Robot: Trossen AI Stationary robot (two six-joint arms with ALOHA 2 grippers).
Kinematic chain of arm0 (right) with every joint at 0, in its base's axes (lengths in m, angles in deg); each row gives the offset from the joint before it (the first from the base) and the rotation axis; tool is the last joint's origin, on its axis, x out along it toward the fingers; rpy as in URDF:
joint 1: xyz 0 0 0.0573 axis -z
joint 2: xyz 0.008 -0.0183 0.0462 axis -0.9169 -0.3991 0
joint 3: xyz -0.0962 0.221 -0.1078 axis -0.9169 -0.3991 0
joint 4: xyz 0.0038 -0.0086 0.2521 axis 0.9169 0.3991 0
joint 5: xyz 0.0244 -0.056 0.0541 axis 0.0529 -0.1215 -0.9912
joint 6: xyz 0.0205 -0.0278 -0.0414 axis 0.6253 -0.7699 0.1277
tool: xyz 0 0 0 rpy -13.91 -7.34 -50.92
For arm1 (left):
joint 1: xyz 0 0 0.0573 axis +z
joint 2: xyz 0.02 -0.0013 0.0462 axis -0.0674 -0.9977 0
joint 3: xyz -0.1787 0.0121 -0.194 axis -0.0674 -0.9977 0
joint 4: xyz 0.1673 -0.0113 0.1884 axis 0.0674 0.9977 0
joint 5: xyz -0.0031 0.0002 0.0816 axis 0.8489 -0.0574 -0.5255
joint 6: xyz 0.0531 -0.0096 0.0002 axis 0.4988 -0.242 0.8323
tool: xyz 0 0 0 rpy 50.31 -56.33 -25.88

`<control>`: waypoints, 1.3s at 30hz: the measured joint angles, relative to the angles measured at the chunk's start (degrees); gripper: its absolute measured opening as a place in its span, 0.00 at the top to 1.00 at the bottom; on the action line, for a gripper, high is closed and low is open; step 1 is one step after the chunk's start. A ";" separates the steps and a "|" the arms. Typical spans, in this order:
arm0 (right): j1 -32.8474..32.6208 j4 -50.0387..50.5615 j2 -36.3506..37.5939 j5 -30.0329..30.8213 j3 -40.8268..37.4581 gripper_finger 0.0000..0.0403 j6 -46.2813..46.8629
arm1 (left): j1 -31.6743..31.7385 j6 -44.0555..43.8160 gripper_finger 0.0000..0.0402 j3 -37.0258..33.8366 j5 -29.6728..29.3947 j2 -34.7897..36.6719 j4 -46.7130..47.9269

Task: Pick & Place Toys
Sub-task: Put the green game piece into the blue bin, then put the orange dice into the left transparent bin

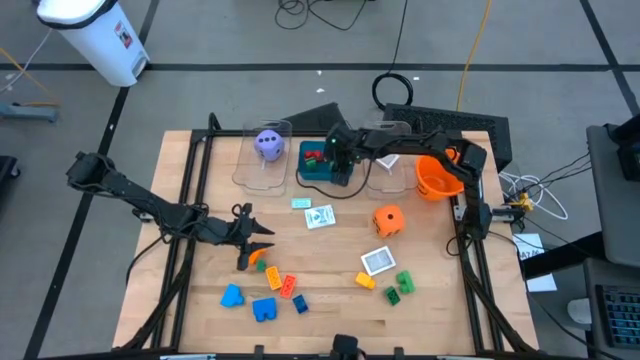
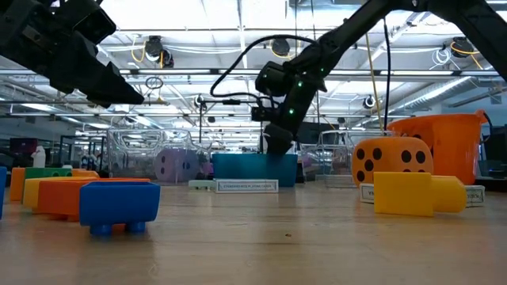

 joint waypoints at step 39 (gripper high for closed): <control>-32.76 -76.39 40.07 -0.05 -55.13 0.49 3.53 | -0.04 -3.09 0.62 0.00 -0.13 -0.02 -1.99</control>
